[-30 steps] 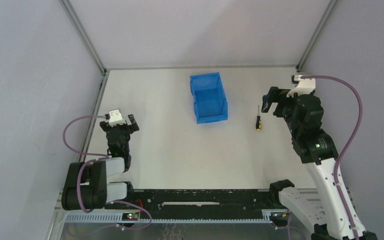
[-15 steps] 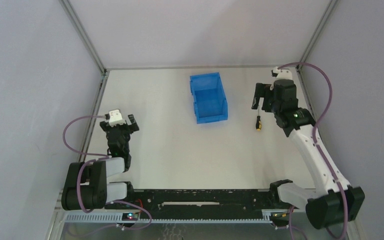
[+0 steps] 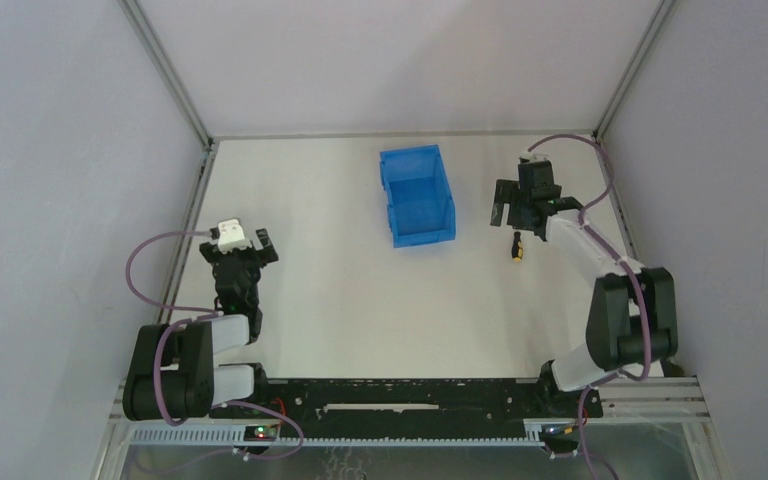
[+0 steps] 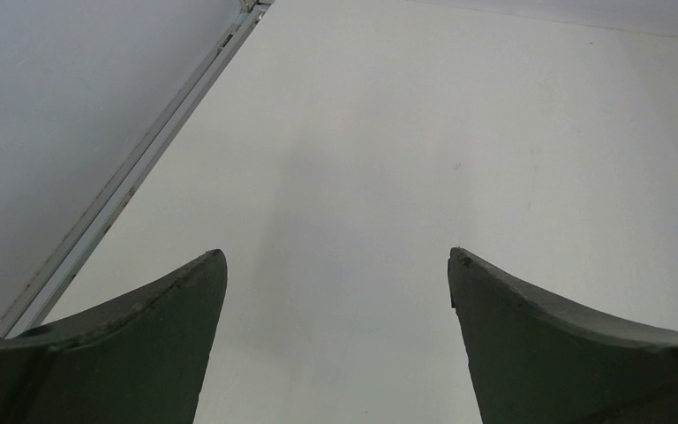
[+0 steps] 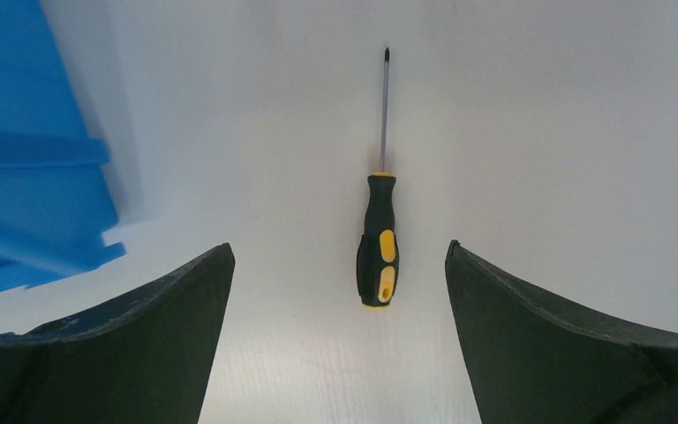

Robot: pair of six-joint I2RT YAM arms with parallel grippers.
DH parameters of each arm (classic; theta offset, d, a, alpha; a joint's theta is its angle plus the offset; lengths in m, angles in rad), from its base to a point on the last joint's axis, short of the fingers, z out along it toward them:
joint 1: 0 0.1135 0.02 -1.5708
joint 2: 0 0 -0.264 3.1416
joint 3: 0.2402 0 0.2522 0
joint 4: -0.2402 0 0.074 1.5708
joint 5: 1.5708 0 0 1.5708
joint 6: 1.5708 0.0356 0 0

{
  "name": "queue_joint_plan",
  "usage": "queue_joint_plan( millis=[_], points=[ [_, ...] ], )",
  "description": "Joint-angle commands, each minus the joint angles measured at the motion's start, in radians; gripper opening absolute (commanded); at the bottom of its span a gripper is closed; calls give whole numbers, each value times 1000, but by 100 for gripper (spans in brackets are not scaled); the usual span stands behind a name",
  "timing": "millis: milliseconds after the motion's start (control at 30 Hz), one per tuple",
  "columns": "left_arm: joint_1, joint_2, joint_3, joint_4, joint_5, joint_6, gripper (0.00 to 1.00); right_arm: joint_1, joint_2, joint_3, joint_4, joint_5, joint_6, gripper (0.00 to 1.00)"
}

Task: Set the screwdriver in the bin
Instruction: Pick up the screwdriver from the center of the board.

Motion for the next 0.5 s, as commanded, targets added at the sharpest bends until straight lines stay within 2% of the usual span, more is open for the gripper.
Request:
queue_joint_plan(
  millis=[0,300,467],
  points=[
    [-4,-4,34,22,-10,-5,100,-11,98,-4,71,-19,38,97],
    [-4,-4,35,22,-10,-5,100,-26,250,6,65,0,31,96],
    [-4,-5,35,22,-10,-4,100,-47,272,6,56,-48,21,89]
  ],
)
